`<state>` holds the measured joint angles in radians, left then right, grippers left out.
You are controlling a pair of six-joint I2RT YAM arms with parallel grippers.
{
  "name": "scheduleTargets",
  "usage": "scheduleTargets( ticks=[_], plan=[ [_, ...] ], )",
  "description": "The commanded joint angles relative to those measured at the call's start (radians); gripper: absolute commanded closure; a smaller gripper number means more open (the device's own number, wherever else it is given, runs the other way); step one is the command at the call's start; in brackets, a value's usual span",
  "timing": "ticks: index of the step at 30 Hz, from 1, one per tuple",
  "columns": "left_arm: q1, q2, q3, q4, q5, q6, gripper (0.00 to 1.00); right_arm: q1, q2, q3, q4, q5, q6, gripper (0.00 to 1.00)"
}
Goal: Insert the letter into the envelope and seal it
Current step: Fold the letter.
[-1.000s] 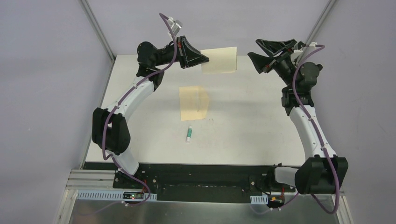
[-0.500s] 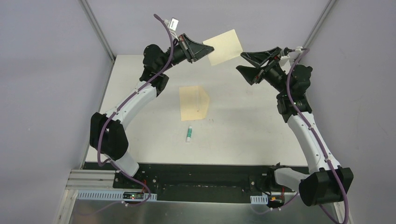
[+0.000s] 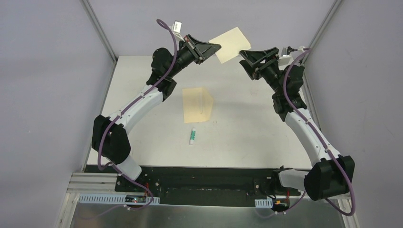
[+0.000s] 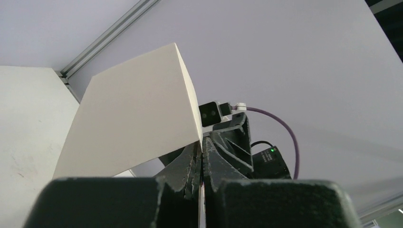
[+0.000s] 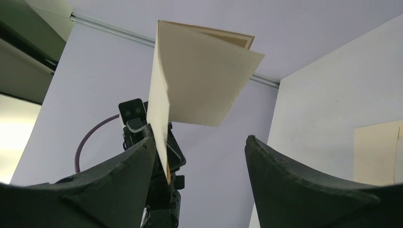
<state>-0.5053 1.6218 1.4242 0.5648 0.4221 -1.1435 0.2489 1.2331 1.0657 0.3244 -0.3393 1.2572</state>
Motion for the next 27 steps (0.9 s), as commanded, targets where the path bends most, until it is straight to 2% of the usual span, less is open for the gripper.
scheduleTargets(
  ticks=[1,12,18,27],
  plan=[
    [-0.016,-0.021,-0.006,0.008,-0.046,-0.045,1.00,0.017,0.042,0.032,0.164,0.050,0.031,0.30],
    [-0.029,-0.001,0.004,-0.063,-0.028,-0.071,1.00,0.036,0.087,0.062,0.209,0.066,0.060,0.43],
    [-0.029,0.010,0.033,-0.125,0.004,-0.063,1.00,0.036,0.087,0.069,0.207,0.057,0.055,0.44],
    [-0.029,0.008,0.031,-0.117,0.028,-0.082,1.00,0.035,0.102,0.073,0.203,0.043,0.059,0.64]
  ],
)
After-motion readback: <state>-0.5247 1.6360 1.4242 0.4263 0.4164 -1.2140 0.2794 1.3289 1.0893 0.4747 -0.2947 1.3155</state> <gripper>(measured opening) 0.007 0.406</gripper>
